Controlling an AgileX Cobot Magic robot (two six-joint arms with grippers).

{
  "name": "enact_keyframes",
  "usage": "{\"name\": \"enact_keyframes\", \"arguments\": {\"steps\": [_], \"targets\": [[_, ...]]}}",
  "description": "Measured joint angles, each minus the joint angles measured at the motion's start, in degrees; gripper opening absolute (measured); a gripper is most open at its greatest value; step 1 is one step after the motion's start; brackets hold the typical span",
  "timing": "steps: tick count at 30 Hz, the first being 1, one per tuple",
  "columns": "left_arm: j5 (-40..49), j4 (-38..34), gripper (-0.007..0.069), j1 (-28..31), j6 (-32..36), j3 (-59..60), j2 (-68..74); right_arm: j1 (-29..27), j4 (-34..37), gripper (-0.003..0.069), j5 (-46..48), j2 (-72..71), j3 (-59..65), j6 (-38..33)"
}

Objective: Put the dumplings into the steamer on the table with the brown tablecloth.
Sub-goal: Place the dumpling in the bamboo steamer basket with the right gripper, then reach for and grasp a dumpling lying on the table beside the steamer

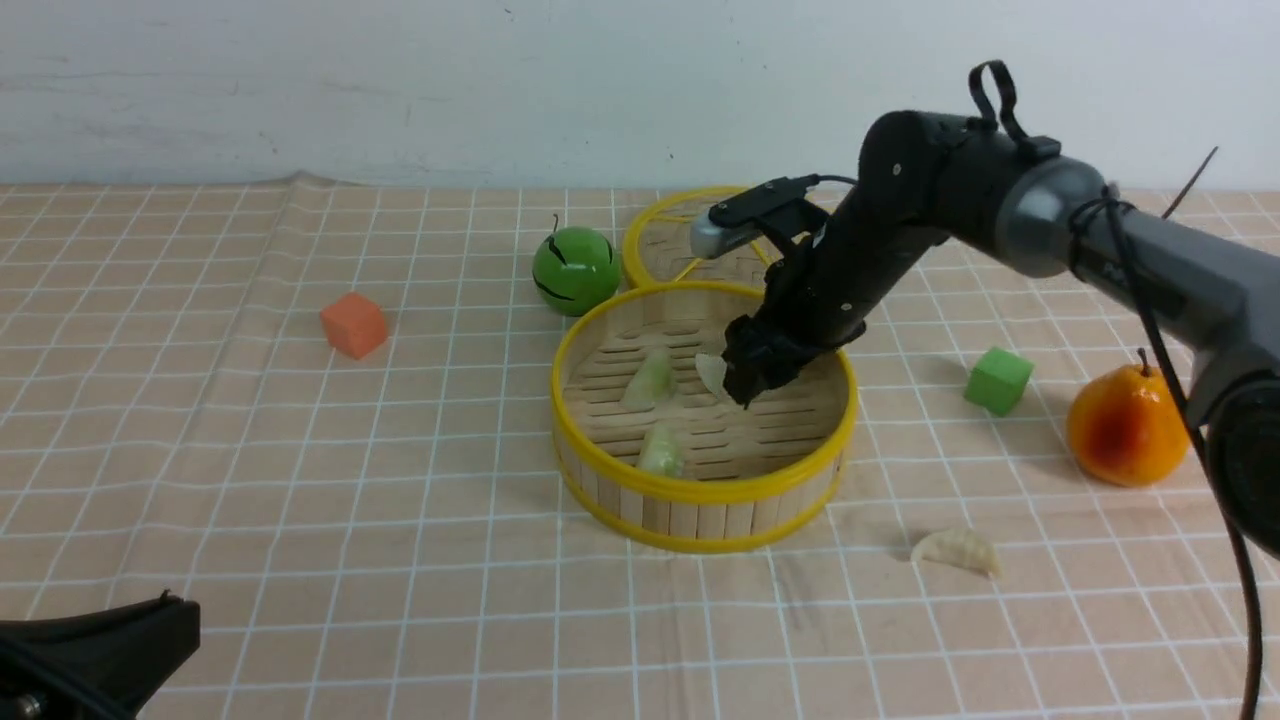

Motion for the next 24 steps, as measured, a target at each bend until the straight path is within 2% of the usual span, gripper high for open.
{"name": "enact_keyframes", "arguments": {"steps": [8, 12, 16, 21, 24], "targets": [[0.05, -0.05, 0.0020, 0.00, 0.00, 0.00, 0.00, -3.03, -6.04, 0.0540, 11.28, -13.23, 1.36, 6.11], [0.12, -0.05, 0.0020, 0.00, 0.00, 0.00, 0.00, -3.96, -6.78, 0.0538, 11.29, -14.83, 11.85, 9.26], [0.17, -0.17, 0.0022, 0.00, 0.00, 0.00, 0.00, -3.88, -8.26, 0.0528, 11.55, -13.61, 26.79, 8.98], [0.24, -0.29, 0.0029, 0.00, 0.00, 0.00, 0.00, -3.88, -9.21, 0.0511, 7.30, -13.34, 32.58, 8.74], [0.24, -0.29, 0.0031, 0.00, 0.00, 0.00, 0.00, -3.88, -9.21, 0.0477, 3.90, -13.34, 33.09, 8.69]]}}
